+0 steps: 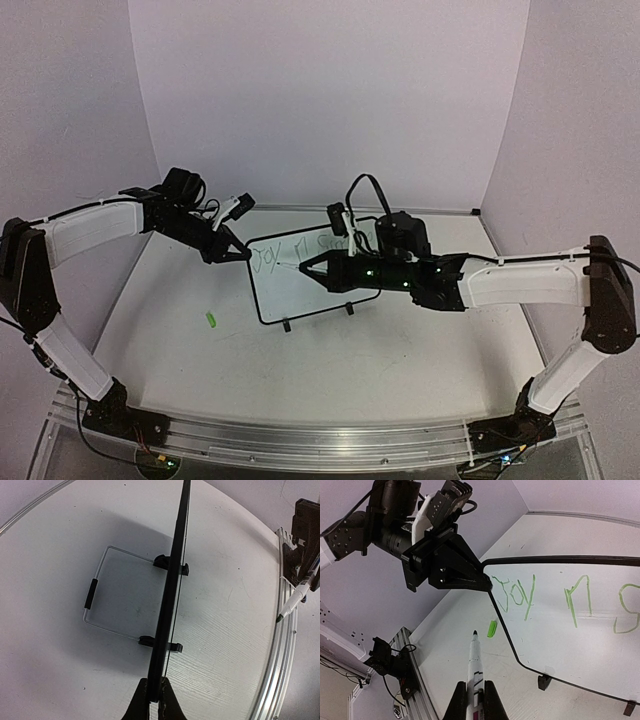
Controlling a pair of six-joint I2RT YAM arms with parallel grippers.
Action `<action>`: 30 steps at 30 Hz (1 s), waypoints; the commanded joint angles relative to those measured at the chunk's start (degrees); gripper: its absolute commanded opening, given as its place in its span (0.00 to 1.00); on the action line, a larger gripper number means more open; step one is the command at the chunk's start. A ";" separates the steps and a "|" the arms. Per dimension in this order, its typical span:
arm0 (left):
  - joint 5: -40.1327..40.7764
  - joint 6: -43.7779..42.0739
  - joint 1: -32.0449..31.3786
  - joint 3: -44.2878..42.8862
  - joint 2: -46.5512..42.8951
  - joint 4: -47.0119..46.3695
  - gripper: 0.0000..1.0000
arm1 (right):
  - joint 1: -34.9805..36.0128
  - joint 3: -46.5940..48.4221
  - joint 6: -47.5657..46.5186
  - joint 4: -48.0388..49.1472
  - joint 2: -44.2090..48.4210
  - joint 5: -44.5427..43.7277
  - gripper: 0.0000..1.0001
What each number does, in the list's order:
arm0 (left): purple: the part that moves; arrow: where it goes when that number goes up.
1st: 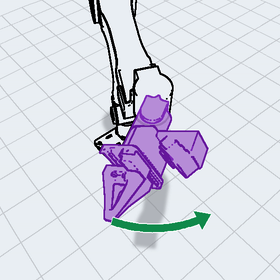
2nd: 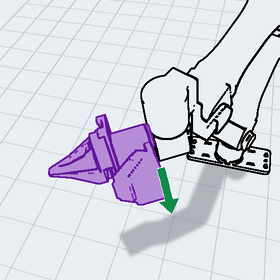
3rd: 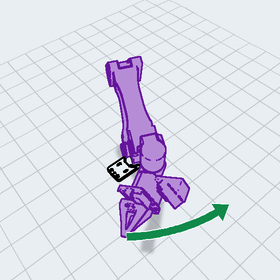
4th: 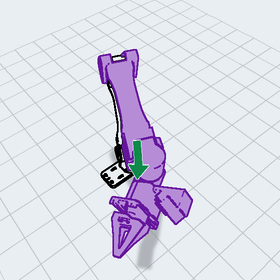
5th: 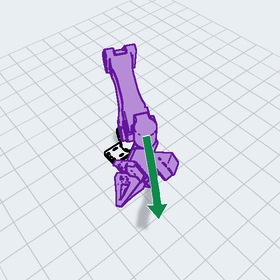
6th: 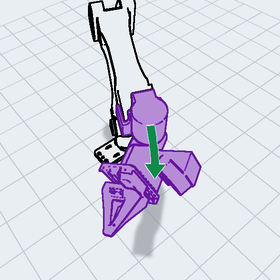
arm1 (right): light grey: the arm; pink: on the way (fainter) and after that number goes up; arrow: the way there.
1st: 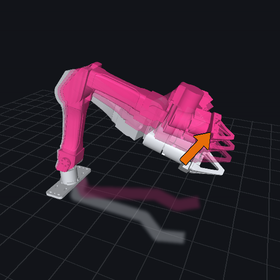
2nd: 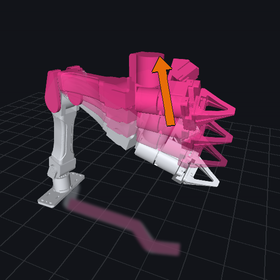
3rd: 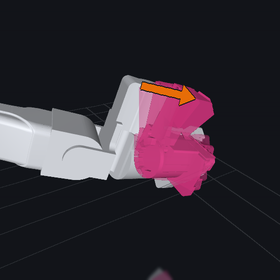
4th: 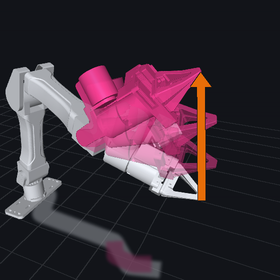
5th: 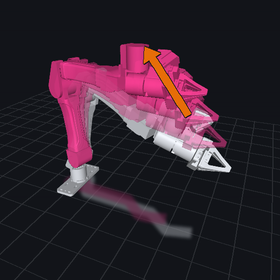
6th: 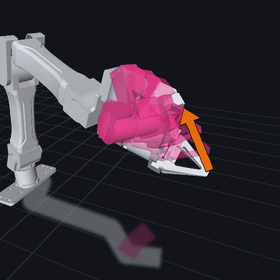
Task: Write a sentence on the whiteboard
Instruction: Write on the whiteboard with the whiteboard marker without the cap.
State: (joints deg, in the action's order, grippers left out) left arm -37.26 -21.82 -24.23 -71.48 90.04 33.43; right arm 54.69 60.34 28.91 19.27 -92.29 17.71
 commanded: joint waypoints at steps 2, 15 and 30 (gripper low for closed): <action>4.84 -1.73 -0.38 -0.06 0.98 1.11 0.00 | -0.46 -0.19 0.85 2.73 1.09 -0.40 0.00; 5.66 -1.85 -0.66 0.05 1.11 1.20 0.00 | 0.89 3.59 -1.52 1.52 -2.94 0.75 0.00; 5.71 -1.91 -0.64 -0.01 1.31 1.37 0.00 | 3.77 11.73 -4.46 -6.42 -13.22 -6.85 0.00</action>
State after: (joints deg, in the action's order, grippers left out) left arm -37.01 -21.82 -24.49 -71.50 90.04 33.36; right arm 57.95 69.19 25.61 15.18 -103.30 15.12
